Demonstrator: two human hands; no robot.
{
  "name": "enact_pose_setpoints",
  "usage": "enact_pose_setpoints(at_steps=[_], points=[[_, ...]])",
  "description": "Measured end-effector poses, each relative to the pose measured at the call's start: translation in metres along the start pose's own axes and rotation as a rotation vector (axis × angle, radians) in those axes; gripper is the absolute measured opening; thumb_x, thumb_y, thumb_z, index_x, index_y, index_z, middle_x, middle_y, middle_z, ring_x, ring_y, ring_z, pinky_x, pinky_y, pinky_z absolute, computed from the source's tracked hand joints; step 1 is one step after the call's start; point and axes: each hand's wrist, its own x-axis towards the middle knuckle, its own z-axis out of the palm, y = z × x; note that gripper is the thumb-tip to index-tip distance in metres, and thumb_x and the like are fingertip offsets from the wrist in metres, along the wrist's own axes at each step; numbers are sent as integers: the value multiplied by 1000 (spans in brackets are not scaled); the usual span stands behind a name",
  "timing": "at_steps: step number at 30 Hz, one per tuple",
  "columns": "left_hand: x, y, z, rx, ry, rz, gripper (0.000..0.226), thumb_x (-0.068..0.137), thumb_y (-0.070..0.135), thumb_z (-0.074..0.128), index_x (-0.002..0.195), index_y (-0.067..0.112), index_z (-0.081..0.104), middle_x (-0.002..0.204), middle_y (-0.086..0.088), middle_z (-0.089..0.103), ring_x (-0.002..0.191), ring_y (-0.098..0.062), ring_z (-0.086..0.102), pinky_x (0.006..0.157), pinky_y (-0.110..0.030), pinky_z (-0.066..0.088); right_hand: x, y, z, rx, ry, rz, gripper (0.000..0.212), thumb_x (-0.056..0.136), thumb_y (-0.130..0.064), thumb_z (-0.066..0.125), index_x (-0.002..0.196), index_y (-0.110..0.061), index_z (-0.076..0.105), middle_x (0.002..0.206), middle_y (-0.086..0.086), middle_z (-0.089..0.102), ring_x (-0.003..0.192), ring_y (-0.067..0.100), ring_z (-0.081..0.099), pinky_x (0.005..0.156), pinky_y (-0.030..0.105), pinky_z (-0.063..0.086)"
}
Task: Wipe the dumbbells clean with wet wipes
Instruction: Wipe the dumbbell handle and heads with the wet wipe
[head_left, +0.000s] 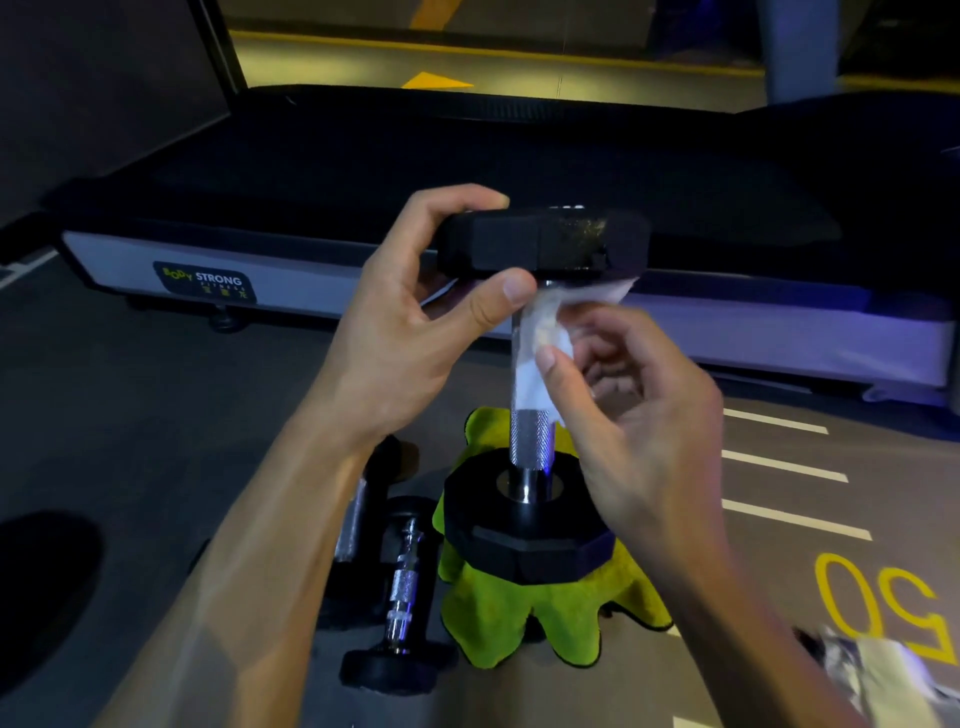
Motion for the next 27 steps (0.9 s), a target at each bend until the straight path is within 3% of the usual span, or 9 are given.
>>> enact_pose_setpoints(at_steps=[2, 4, 8, 11, 15, 18, 21, 24, 27], points=[[0, -2, 0, -8, 15, -2, 42, 93, 33, 71, 130, 22, 54, 107, 28, 62, 99, 6, 60, 91, -16, 49, -8, 11, -7, -35, -67, 30, 6, 96, -20, 75, 96, -20, 69, 80, -4, 64, 73, 16, 59, 67, 31, 50], [0, -4, -2, -6, 28, 4, 42, 94, 31, 70, 131, 19, 53, 105, 33, 62, 99, 8, 60, 90, -15, 48, -8, 13, -12, -80, -136, 40, 9, 96, -21, 75, 89, -20, 69, 81, -6, 63, 74, 13, 59, 68, 24, 47], [2, -5, -2, -5, 26, 1, 45, 94, 34, 69, 133, 18, 52, 107, 32, 64, 102, 7, 62, 91, -17, 49, 6, 4, -4, -65, -91, -14, 10, 97, -21, 73, 89, -17, 69, 101, -6, 59, 94, 15, 64, 79, 29, 52], [2, -5, -1, -12, 25, 4, 43, 94, 34, 69, 131, 21, 52, 106, 32, 64, 99, 7, 61, 89, -17, 49, -4, 11, -4, -92, -124, 19, 16, 95, -19, 73, 83, -17, 64, 91, -3, 62, 85, 17, 63, 75, 36, 52], [0, -6, 0, -12, 32, 19, 43, 94, 32, 69, 131, 18, 51, 103, 33, 63, 96, 7, 60, 88, -14, 47, -15, 25, -29, -152, -340, 238, 21, 93, -23, 74, 76, -18, 62, 74, -4, 67, 74, 13, 64, 76, 41, 53], [1, -5, 1, -6, 21, 12, 43, 95, 31, 69, 132, 18, 51, 104, 31, 62, 97, 7, 59, 89, -15, 47, -7, 32, -45, -67, -490, 369, 12, 92, -24, 77, 92, -25, 65, 89, -10, 78, 85, 16, 72, 85, 52, 58], [1, -3, 3, -6, 12, 7, 41, 94, 32, 71, 130, 23, 53, 106, 27, 61, 99, 4, 59, 91, -19, 49, -2, 38, -47, 132, -669, 457, 23, 91, -27, 77, 111, -31, 67, 108, 0, 81, 102, 23, 76, 97, 56, 57], [2, 0, 5, -15, 9, 0, 40, 92, 36, 72, 127, 29, 53, 110, 15, 59, 100, -3, 59, 92, -21, 50, 5, 44, -41, 287, -874, 490, 34, 101, -11, 67, 134, -15, 64, 125, 5, 77, 120, 24, 71, 107, 42, 55], [2, 2, 7, -14, 7, 2, 41, 91, 36, 72, 126, 30, 53, 111, 11, 59, 101, -5, 60, 93, -22, 50, 16, 53, -36, 273, -959, 461, 39, 100, -10, 67, 139, -11, 62, 129, 5, 75, 123, 20, 69, 102, 30, 54]])
